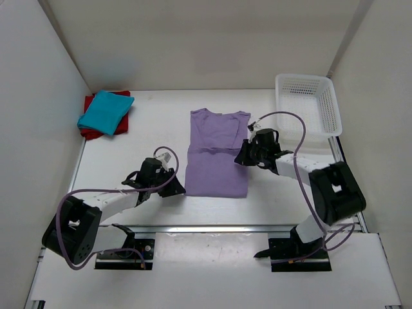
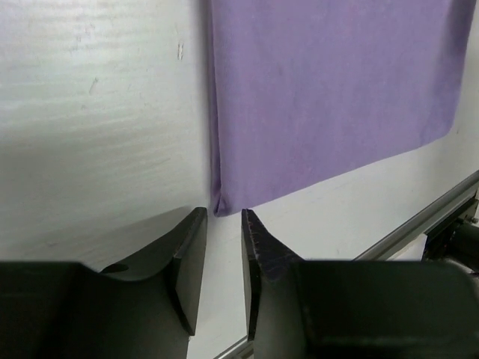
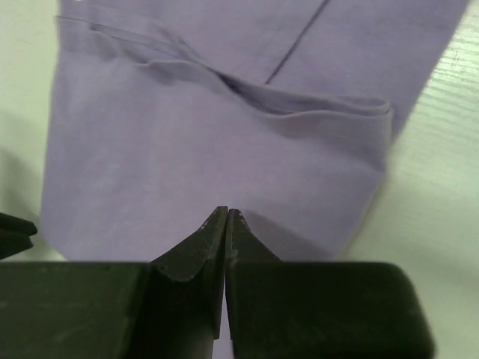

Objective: Fold and stack the t-shirts
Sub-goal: Fold the folded rectangular tshirt in 1/3 of the way

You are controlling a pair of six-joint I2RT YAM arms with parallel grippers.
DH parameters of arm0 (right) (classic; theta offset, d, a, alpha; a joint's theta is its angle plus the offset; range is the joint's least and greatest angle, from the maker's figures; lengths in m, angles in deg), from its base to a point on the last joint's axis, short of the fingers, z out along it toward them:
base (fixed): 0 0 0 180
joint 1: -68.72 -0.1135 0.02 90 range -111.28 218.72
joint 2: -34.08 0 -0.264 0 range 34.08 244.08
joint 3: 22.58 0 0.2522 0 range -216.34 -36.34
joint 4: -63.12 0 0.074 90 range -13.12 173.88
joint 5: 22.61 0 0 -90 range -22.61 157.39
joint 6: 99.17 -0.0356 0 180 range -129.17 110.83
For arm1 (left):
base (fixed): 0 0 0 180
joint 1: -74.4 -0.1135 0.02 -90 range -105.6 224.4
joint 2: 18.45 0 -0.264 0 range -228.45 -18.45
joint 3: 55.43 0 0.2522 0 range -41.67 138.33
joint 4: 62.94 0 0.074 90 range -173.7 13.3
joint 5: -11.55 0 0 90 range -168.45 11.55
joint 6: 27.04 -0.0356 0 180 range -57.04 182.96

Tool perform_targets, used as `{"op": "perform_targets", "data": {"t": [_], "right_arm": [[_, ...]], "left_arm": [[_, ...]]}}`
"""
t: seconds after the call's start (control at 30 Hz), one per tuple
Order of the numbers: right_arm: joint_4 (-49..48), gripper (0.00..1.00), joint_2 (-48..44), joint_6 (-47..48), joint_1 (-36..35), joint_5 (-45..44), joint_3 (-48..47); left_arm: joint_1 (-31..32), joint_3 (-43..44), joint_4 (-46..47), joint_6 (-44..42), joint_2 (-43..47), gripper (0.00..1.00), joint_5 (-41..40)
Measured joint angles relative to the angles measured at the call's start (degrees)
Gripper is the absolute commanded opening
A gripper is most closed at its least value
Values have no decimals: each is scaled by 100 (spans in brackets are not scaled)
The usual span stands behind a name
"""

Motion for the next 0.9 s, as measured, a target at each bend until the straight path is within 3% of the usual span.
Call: {"op": "perform_targets", "data": {"t": [0.27,0.43,0.6,0.67,0.73,0.83,0.9], "right_arm": [[-173,1,1749,-42,286,719,-1502],[-354,0,2339,-229,675,931,-1753],[-319,0,2503,-343,837,1064,-1915],[-221,11,2485,-330,824,1058,-1991],[-90,31,2350,-313,798,999,-2013],[-4,41,1685,-297,723,855,-1773],[-55,42,874,-306,645,732,-1298]], "left_arm": [[20,-162,-129,-20,68,44,-2],[-4,-155,-122,-63,87,51,44],[33,-61,-114,-94,-31,52,66],[42,-52,-83,-101,-61,52,66],[50,-50,-66,-101,-74,52,59],[79,-26,-26,-103,-131,51,48],[116,-9,33,-101,-179,51,31]]}}
